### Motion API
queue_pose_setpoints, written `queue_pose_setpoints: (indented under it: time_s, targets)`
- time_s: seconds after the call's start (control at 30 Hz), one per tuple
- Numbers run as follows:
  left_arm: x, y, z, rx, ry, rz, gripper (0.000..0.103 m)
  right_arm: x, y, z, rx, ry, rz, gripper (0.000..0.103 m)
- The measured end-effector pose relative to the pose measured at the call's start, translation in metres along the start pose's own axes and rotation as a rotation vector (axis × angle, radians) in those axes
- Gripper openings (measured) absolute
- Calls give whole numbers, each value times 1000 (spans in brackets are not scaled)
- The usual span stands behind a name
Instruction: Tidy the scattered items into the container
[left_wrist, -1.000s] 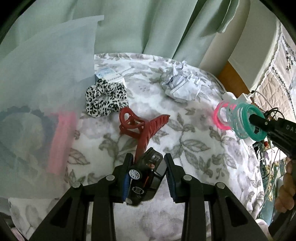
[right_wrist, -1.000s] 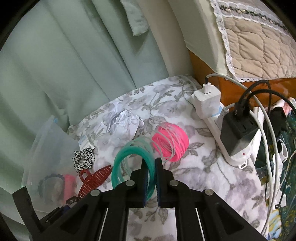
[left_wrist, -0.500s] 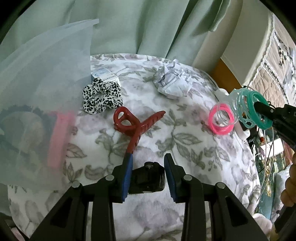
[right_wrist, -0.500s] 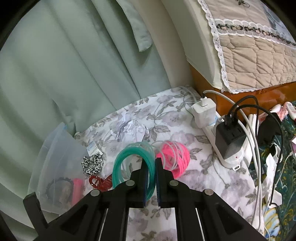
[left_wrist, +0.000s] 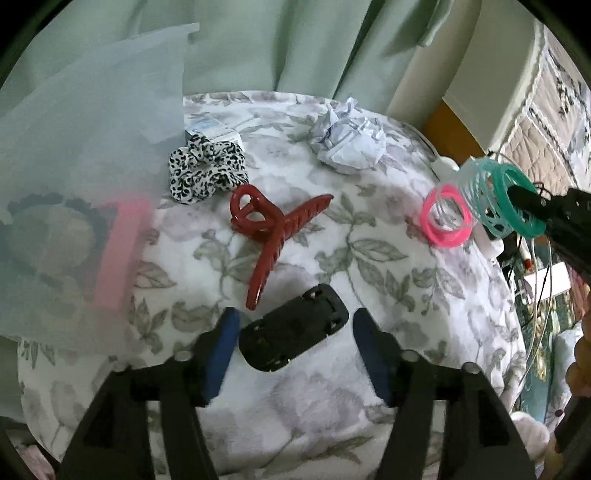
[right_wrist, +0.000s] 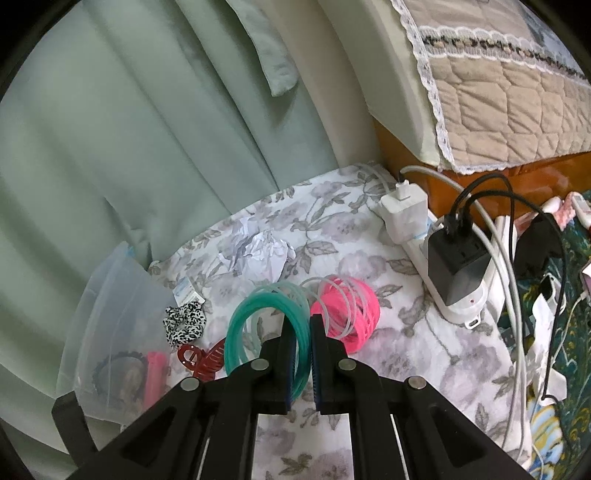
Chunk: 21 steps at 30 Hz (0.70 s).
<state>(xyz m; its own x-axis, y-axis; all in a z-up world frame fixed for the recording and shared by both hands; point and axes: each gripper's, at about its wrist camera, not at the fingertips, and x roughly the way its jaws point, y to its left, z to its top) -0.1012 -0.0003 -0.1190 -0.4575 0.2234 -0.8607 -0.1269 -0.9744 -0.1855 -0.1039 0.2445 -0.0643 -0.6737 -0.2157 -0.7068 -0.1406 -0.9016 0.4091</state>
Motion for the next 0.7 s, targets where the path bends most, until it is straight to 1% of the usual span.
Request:
queue_pose_setpoints:
  time_s: [0.07, 0.13, 0.33, 0.43, 0.53, 0.6, 0.7]
  targets:
    - [7, -2, -2, 14, 34, -8, 68, 2, 0, -1, 1, 5, 5, 8]
    - [13, -1, -2, 15, 54, 1, 68, 3, -1, -1, 3, 9, 8, 8]
    - [25, 8, 3, -10, 82, 36, 68, 9, -11, -3, 30, 23, 12, 8]
    - [27, 5, 3, 0, 92, 34, 68, 12, -15, -3, 41, 30, 14, 8]
    - [25, -5, 2, 38, 104, -5, 68, 14, -17, -3, 44, 35, 19, 8]
    - [21, -13, 2, 60, 104, -51, 68, 16, -18, -3, 47, 39, 21, 8]
    - [18, -25, 3, 103, 101, -97, 68, 18, -21, -3, 53, 44, 21, 8]
